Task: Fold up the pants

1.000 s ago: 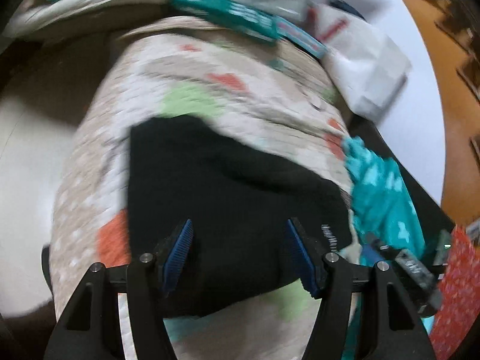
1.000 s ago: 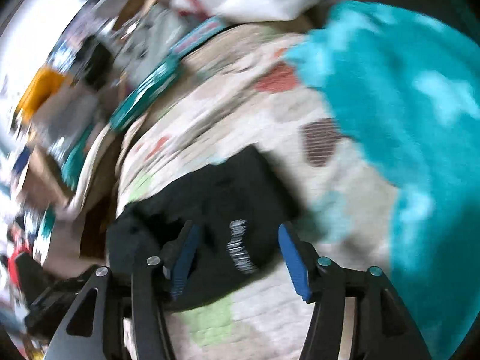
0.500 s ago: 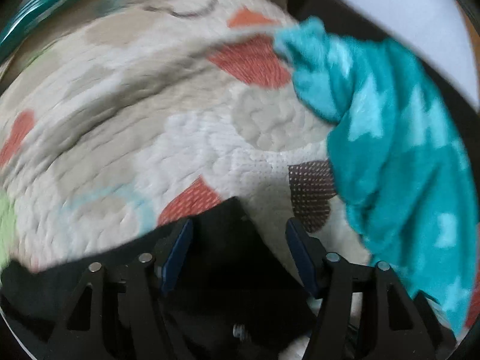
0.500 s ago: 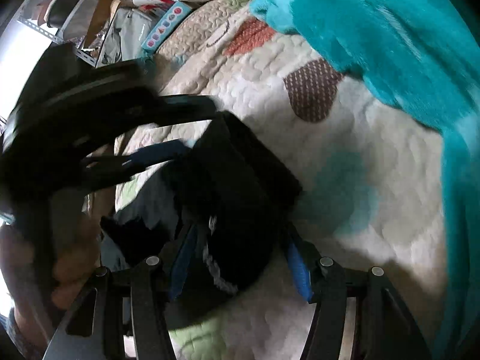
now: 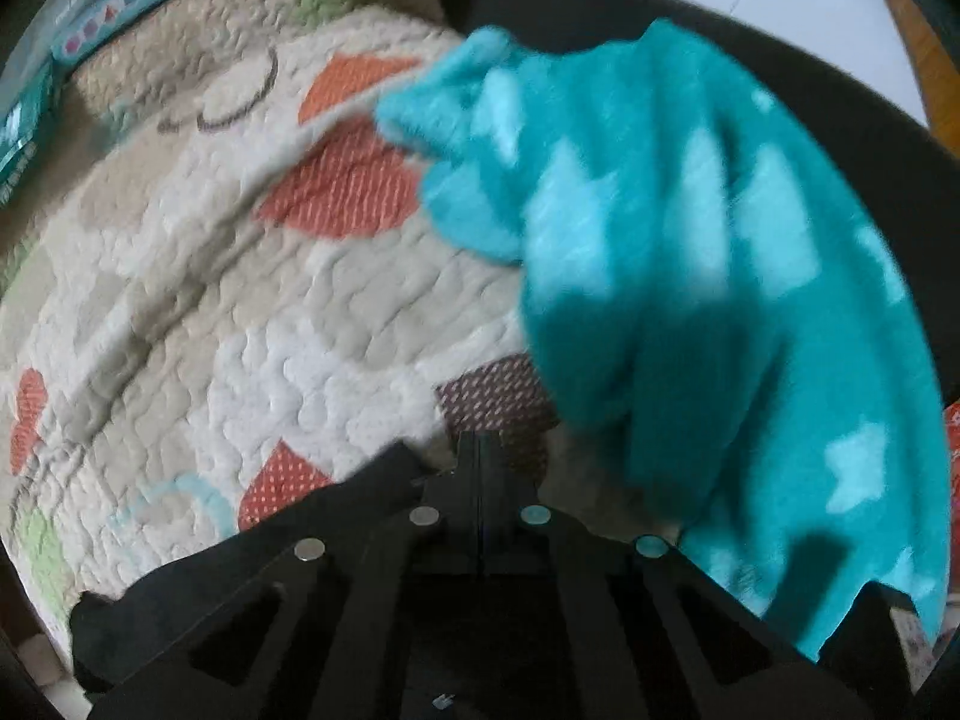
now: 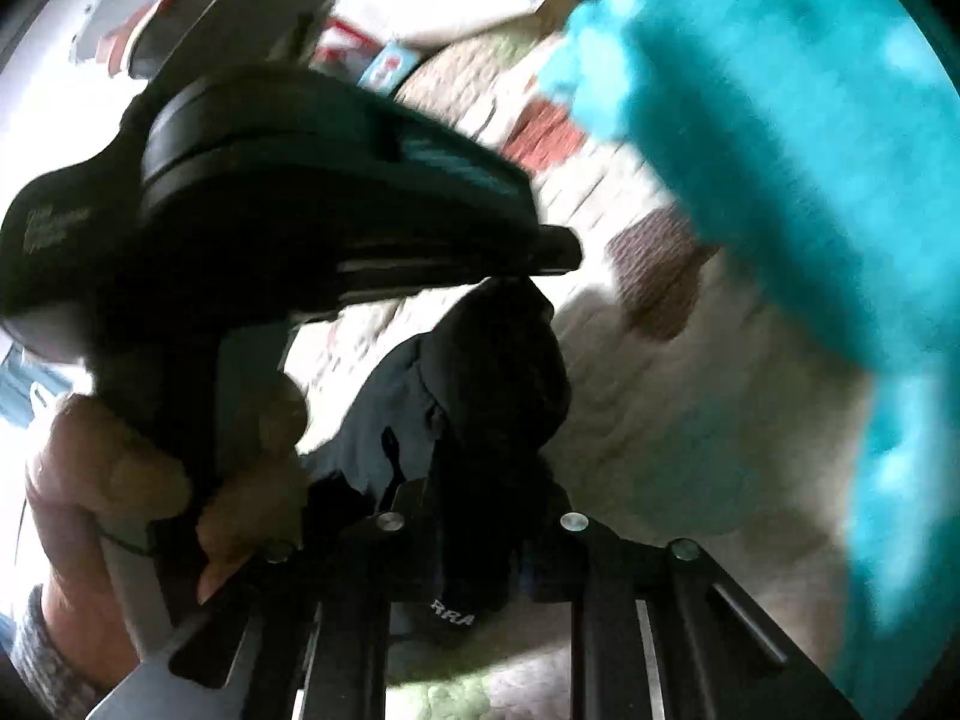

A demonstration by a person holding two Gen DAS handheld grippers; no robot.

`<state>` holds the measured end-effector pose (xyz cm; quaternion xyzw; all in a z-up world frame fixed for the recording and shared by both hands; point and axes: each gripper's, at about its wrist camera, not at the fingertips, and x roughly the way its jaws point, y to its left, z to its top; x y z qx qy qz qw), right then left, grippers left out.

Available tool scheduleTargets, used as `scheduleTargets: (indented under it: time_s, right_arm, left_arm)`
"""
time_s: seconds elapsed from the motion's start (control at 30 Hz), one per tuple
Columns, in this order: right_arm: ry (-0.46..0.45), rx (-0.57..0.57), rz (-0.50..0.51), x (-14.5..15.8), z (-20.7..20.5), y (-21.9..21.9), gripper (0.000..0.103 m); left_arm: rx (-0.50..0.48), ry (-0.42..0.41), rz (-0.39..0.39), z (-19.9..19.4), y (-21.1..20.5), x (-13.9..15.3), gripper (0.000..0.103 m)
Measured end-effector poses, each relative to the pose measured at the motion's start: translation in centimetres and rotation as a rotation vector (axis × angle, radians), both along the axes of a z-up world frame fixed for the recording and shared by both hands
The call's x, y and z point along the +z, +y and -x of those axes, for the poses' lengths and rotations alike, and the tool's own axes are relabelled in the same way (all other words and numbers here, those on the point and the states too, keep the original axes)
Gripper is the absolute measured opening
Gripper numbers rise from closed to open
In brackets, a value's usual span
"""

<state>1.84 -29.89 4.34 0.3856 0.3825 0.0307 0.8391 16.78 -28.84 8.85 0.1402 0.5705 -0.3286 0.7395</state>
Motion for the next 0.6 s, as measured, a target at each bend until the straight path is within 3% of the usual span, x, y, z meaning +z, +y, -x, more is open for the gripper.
scheduleTargets:
  time_s: [0.1,0.2,0.4,0.53,0.6]
  right_arm:
    - [0.012,-0.050,0.002,0.2,0.8,-1.5,0.019]
    - [0.039,-0.055,-0.010,-0.3,1.1,-1.5,0.019]
    - [0.083,-0.058,0.033,-0.9,1.0,-0.9,0.020]
    - [0.108,-0.084,0.040,-1.8,0.8,-1.1,0.025]
    - [0.133,-0.103,0.043,-2.2,1.4,-1.5,0.030]
  left_arm:
    - [0.034,0.020,0.035,-0.2,0.5,0.6,0.000]
    - [0.041,0.054,0.007,-0.8,1.6,-0.1,0.002]
    - [-0.039,0.052,-0.041,-0.1,0.3,-1.1,0.017]
    - [-0.017,-0.019,-0.003,-0.3,-0.1,-0.2,0.054]
    - [0.010,-0.022,0.018,-0.9,0.4,-0.2,0.055]
